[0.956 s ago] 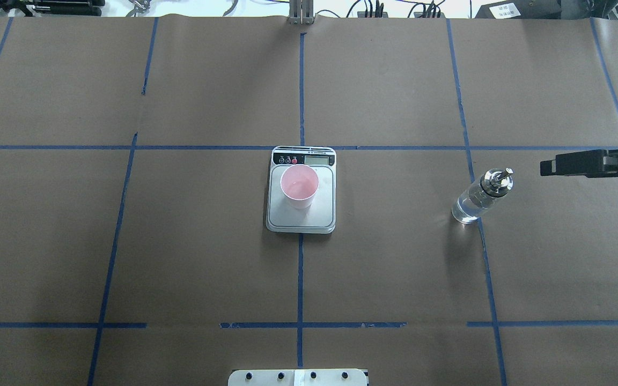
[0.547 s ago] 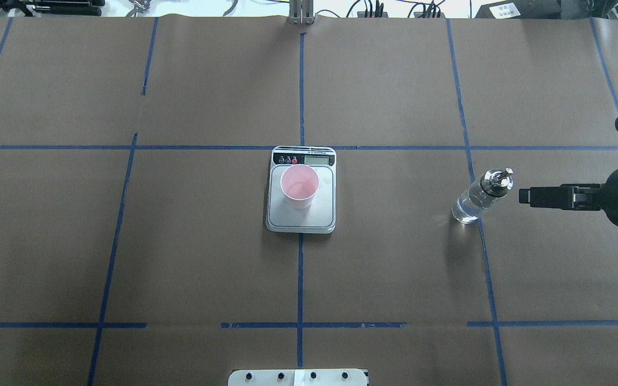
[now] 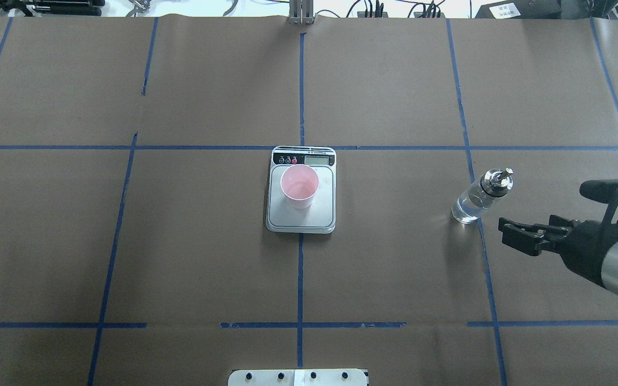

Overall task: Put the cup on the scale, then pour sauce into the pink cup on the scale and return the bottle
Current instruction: 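Reach the right gripper toward the glass bottle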

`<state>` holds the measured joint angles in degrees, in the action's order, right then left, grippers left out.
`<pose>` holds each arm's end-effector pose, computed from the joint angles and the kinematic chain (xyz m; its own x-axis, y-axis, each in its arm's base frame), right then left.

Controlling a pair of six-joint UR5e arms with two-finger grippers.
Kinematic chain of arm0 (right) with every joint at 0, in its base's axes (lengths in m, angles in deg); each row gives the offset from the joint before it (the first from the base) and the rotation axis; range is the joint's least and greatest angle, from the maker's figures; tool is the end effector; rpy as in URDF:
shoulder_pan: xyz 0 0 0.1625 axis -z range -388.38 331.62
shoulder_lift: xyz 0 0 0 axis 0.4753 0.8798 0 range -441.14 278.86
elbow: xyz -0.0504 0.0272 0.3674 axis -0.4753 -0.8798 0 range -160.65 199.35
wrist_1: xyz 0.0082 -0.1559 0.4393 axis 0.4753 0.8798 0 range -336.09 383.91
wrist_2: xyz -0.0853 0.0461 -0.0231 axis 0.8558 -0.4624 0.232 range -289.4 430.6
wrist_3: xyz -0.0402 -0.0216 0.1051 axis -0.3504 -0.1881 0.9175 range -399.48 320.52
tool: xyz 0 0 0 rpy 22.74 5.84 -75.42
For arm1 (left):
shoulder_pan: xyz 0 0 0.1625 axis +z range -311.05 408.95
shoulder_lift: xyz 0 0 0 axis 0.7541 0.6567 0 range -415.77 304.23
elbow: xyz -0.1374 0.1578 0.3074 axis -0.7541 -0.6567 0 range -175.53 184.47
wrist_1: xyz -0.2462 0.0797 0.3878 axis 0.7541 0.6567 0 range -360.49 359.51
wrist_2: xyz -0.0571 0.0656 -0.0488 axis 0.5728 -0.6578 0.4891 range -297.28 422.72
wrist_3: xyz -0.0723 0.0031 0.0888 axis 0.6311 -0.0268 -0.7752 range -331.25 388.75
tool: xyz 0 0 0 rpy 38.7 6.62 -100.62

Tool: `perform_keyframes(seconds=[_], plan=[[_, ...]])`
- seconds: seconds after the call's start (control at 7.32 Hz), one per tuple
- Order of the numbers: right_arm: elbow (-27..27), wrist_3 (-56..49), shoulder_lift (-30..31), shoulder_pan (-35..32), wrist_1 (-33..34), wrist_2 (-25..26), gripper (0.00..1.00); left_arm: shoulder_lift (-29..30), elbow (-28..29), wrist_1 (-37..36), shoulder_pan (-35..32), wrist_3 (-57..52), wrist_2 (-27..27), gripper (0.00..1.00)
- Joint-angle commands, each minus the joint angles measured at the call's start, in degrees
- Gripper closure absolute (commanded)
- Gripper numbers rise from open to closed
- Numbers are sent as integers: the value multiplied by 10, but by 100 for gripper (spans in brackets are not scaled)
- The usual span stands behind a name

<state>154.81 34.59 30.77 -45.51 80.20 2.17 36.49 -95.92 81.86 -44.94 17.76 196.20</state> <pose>-0.3443 -0.2897 0.3027 0.6533 -0.0657 0.7543 -0.4057 0.8107 0.4220 -0.0921 -0.5521 0.5105 0.7275 0.1998 -0.6564 -0.0725 0.9737 0.2160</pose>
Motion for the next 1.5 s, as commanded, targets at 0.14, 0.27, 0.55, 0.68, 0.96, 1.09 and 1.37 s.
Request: perform_keyframes(seconds=[0.14,0.27,0.55,0.68,0.96,1.09,1.37], plan=[[-147,28,-7,90,-136,180,0,0,-2,1,0,1,0,0],[-170,28,-26,102,-138,210,0,0,-2,1,0,1,0,0],[-222,27,-69,112,-138,249,0,0,-2,1,0,1,-1,0],[-242,27,-85,112,-138,260,0,0,-2,1,0,1,0,0],[-257,20,-89,112,-139,263,0,0,-3,1,0,1,0,0],[-266,20,-103,112,-139,263,0,-1,-3,1,0,1,0,0],[-280,13,-120,112,-140,267,0,0,-2,1,0,1,0,0]])
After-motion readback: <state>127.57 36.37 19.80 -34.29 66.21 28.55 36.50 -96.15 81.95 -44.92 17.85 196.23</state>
